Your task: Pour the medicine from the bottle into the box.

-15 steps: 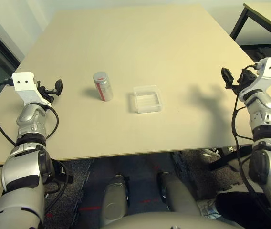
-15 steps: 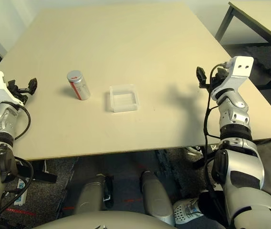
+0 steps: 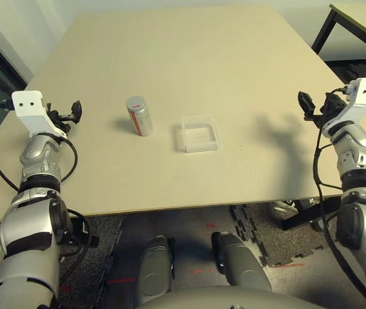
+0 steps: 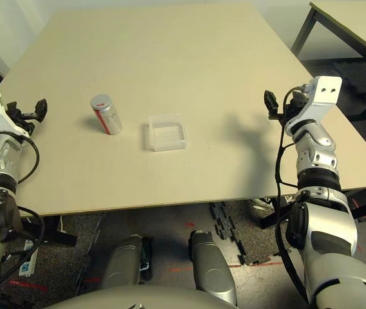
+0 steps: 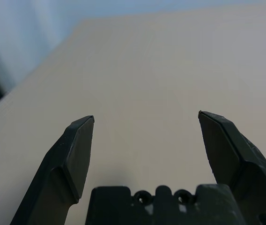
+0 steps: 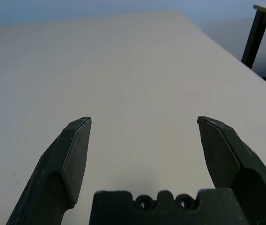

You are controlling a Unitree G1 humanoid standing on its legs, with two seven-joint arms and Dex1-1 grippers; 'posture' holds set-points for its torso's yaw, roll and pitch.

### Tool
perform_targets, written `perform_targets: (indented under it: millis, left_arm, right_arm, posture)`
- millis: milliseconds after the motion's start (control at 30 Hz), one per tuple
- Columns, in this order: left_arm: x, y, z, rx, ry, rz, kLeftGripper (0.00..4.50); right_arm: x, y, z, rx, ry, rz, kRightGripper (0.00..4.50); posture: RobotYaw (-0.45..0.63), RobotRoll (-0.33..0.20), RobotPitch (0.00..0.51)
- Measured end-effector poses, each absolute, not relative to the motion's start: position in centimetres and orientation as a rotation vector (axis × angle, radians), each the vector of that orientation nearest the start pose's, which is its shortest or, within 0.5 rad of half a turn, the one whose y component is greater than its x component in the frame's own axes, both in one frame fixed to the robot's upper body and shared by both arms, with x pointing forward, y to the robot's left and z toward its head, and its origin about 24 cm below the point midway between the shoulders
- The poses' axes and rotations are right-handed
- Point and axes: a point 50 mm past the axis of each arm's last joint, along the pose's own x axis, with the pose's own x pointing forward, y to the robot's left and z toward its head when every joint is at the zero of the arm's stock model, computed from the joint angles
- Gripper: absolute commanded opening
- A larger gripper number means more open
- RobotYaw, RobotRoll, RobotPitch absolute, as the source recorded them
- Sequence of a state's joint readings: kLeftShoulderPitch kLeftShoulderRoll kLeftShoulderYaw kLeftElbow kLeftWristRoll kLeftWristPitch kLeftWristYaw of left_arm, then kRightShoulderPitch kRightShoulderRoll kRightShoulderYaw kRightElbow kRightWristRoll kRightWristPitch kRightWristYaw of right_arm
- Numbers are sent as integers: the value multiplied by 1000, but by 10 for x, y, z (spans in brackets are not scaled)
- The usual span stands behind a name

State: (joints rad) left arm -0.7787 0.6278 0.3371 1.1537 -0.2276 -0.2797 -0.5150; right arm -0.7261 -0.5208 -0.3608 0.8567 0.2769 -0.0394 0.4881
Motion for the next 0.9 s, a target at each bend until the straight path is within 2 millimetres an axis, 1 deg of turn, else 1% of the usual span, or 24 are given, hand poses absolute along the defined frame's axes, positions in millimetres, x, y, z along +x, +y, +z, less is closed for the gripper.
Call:
perform_targets:
  millis: [133, 233, 367, 533, 633, 767, 900]
  left_arm:
    - [343, 329, 136, 115, -97, -117, 4474]
    - [331, 327, 130, 131, -75, -186, 4474]
    - [314, 325, 123, 133, -28, -236, 4474]
    - [304, 320, 126, 110, -16, -260, 4474]
    - [301, 307, 124, 63, -5, -316, 4474]
    - [299, 282, 111, 1, 69, -450, 4474]
    - [299, 274, 106, -12, 108, -509, 4474]
  right_arm:
    - [358, -296, 148, 43, -80, 137, 4500]
    - [355, -286, 156, 37, -60, 229, 4500]
    - [350, -268, 163, 26, -27, 354, 4500]
    - [349, -247, 173, 8, -23, 447, 4500]
    - [349, -240, 173, 5, -2, 476, 4500]
    - [350, -236, 170, 18, 13, 490, 4500]
    - [349, -233, 170, 21, 16, 498, 4500]
  posture:
    - [-73, 0, 122]
    - [-74, 0, 121]
    - [-68, 0, 121]
    - [-62, 0, 119]
    - [-63, 0, 120]
    - [-75, 0, 124]
    - [-88, 0, 126]
